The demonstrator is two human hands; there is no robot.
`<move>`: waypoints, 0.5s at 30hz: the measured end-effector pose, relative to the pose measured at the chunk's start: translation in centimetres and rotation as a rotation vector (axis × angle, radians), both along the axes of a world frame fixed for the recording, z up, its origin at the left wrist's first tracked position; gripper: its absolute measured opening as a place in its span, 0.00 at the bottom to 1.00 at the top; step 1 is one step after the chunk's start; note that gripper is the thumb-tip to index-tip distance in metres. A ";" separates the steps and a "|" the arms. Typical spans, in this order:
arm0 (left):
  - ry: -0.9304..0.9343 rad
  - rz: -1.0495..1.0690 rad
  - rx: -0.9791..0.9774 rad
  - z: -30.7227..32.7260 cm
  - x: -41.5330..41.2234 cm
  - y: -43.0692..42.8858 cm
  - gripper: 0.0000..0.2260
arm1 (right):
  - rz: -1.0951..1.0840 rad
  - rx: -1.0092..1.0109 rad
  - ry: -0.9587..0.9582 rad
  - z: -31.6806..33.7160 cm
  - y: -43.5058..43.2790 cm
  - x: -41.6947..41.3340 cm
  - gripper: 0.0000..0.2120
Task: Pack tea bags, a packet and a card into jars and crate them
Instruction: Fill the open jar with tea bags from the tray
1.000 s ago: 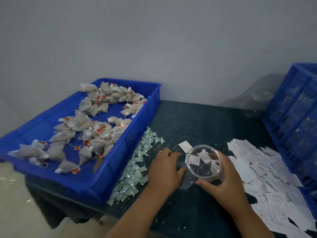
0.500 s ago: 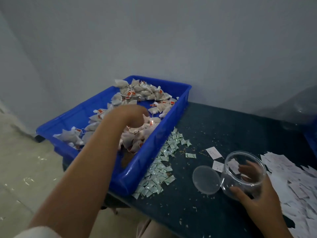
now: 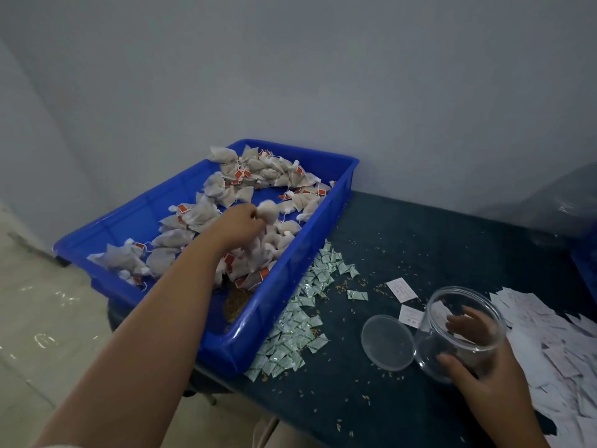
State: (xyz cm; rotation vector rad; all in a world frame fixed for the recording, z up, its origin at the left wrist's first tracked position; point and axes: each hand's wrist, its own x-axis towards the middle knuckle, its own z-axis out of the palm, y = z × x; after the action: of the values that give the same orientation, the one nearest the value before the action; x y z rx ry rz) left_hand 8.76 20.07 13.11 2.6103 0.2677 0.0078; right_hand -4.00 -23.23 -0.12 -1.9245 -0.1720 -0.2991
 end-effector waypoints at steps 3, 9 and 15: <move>-0.199 0.079 -0.284 1.9 -1.1 -1.0 0.06 | 0.005 -0.026 -0.005 -0.2 -0.3 0.0 0.47; -0.413 -0.011 -0.366 7.1 -3.1 -5.7 0.07 | 0.032 0.033 0.000 0.4 0.0 -0.7 0.41; -0.474 -0.097 -0.609 10.0 -4.7 -12.7 0.07 | 0.052 0.032 0.005 1.2 0.2 -1.3 0.42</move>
State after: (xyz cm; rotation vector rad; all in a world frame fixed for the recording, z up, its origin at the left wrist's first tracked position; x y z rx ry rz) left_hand 4.02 7.39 23.11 1.9393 -0.0293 0.4357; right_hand -5.31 -23.04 1.04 -1.8860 -0.2125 -0.2601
